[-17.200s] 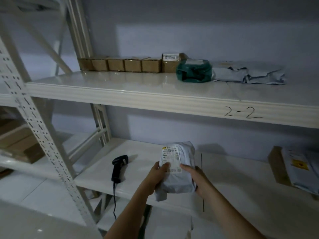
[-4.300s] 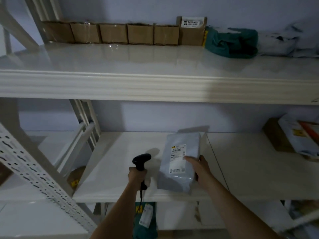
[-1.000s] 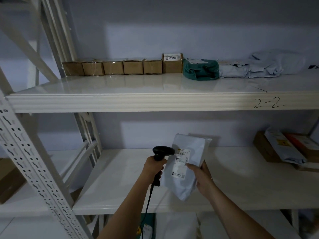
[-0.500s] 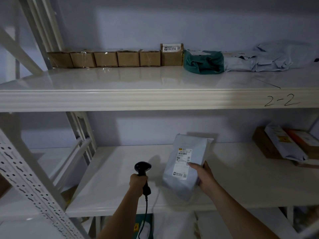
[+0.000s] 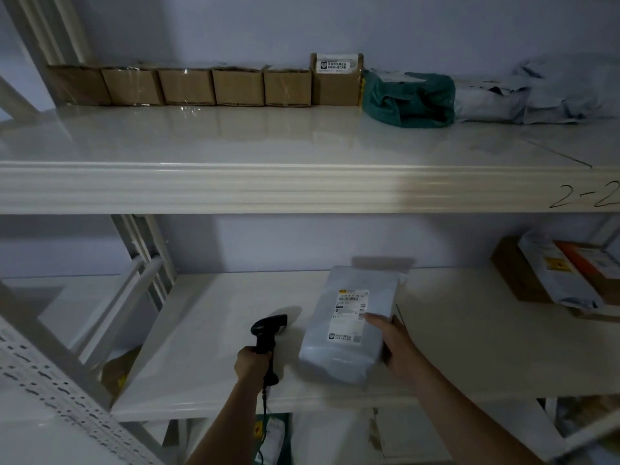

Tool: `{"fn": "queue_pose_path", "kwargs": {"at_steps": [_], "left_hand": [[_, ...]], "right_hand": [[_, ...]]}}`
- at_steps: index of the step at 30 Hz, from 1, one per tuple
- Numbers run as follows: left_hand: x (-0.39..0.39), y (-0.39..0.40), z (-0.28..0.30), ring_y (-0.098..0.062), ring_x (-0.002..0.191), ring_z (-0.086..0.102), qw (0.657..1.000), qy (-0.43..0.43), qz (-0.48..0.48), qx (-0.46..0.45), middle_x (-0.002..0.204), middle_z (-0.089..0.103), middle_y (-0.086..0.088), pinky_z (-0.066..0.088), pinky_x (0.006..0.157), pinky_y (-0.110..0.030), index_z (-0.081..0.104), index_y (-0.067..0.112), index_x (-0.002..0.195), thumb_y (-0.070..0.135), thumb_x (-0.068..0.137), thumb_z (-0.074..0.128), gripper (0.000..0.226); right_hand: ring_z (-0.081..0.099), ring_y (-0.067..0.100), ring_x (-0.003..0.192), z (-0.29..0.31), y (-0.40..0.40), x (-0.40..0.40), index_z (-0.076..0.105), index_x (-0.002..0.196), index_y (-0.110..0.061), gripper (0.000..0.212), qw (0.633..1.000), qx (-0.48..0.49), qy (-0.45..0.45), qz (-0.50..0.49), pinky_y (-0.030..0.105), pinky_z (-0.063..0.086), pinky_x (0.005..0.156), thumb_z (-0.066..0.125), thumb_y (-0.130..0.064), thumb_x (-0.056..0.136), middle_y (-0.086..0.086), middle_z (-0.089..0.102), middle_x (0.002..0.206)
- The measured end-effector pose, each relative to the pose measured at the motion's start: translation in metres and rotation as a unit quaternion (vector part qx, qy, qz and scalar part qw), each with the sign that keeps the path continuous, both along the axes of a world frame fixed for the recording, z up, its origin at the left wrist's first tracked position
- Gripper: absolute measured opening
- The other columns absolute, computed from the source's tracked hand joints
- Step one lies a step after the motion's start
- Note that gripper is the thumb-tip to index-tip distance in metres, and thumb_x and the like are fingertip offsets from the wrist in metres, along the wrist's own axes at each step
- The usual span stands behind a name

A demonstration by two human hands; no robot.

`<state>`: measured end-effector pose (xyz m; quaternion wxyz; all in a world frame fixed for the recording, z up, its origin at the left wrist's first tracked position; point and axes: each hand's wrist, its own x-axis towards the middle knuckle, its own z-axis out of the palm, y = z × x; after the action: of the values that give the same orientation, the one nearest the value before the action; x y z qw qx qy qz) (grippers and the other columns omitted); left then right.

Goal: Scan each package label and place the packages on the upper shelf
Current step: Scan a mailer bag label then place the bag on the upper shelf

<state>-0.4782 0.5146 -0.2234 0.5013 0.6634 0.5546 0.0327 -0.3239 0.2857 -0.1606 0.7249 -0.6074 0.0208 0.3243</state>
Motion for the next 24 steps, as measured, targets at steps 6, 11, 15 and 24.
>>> {"fn": "queue_pose_path", "kwargs": {"at_steps": [6,11,15,24], "left_hand": [[0.006,-0.012,0.025,-0.036,0.115,0.049,0.993,0.100,0.019,0.055,0.124,0.055,-0.020,0.039,0.100,-0.039,0.059,0.002,0.115,0.024,0.093,0.052,0.031],[0.034,-0.052,0.080,-0.038,0.110,0.060,0.993,-0.117,-0.027,-0.012,0.118,0.064,-0.023,0.050,0.098,-0.048,0.059,0.003,0.123,0.025,0.099,0.050,0.034],[0.048,-0.093,0.123,-0.038,0.109,0.066,0.914,-0.274,-0.086,-0.287,0.115,0.070,-0.018,0.051,0.097,-0.056,0.065,0.008,0.121,0.040,0.095,0.062,0.041],[0.059,-0.148,0.154,-0.024,0.081,0.072,0.954,-0.261,-0.080,-0.122,0.097,0.074,-0.010,0.056,0.056,-0.026,0.064,0.002,0.120,0.031,0.092,0.066,0.040]], "right_hand": [[0.069,0.041,0.107,0.011,-0.008,0.007,0.050,0.135,-0.007,0.053,1.000,0.014,-0.005,0.006,0.060,0.055,0.092,0.072,-0.012,0.087,0.021,0.069,0.122],[0.072,0.038,0.103,0.034,-0.025,0.008,0.060,0.127,-0.010,0.039,0.998,0.049,-0.025,0.041,0.052,0.059,0.085,0.068,-0.016,0.089,0.019,0.072,0.117],[0.069,0.042,0.107,0.053,-0.042,0.015,0.061,0.129,-0.006,0.038,0.995,0.059,-0.042,0.074,0.057,0.054,0.094,0.062,-0.018,0.093,0.022,0.072,0.118],[0.067,0.030,0.103,0.096,-0.085,0.027,0.030,0.146,-0.019,0.068,0.990,-0.059,-0.115,0.057,0.038,0.057,0.081,0.067,-0.016,0.090,0.013,0.062,0.125]]}}
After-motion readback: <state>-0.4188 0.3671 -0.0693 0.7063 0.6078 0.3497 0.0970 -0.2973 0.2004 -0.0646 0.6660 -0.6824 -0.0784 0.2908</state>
